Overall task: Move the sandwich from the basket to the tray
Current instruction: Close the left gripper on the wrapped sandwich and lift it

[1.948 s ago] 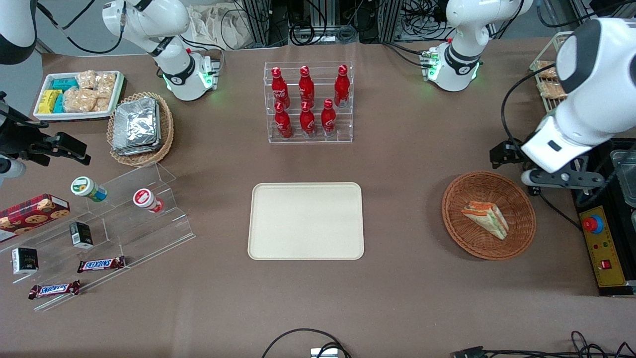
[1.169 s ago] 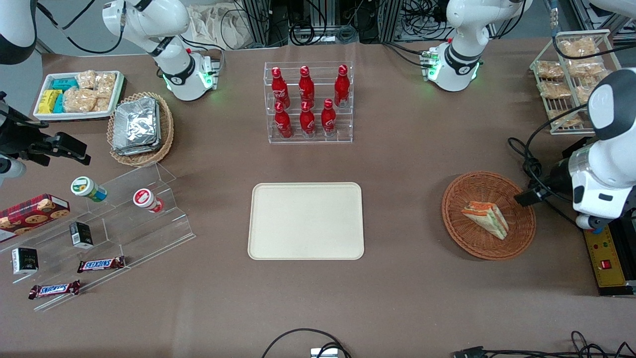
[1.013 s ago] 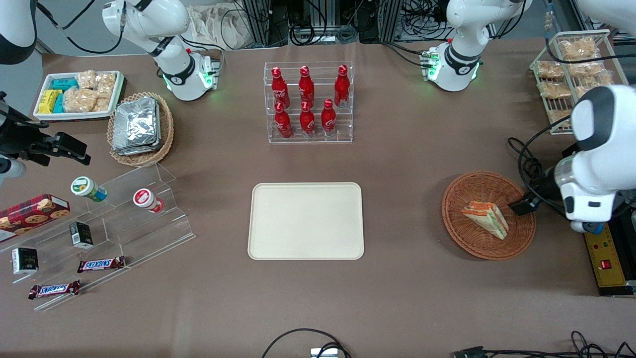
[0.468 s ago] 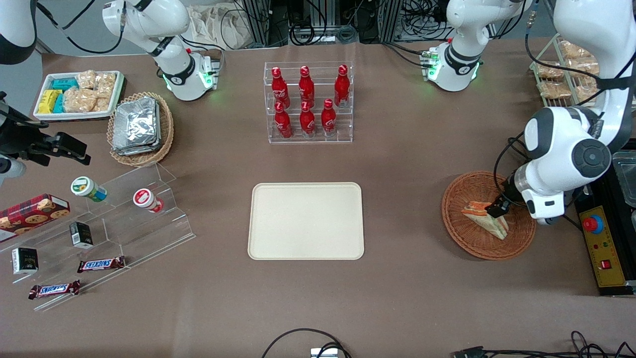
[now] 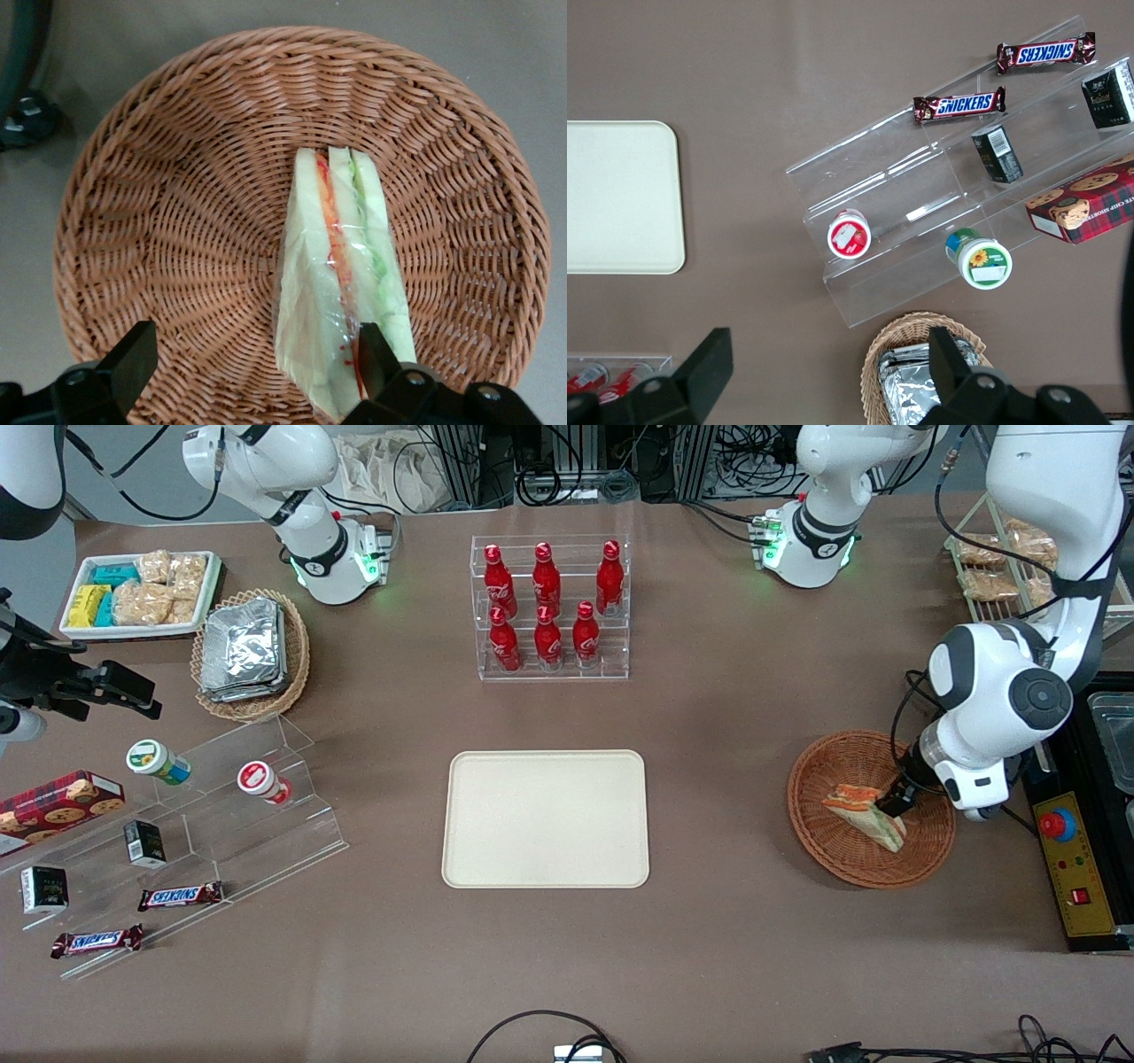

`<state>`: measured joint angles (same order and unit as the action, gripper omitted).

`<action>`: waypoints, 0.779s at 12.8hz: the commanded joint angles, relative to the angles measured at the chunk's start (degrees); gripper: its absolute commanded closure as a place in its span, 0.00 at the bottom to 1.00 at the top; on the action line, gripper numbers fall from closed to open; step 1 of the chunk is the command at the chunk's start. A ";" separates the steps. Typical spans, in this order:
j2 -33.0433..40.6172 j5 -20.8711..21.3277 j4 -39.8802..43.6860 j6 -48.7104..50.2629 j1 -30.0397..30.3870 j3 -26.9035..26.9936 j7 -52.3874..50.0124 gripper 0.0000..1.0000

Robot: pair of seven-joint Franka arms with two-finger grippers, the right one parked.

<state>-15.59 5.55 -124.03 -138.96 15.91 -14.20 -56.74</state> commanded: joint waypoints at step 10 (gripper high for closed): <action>-10.25 -0.19 12.15 6.96 -1.93 -0.47 -3.89 0.00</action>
<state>-23.19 5.47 -113.92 -130.89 14.09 -14.69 -58.53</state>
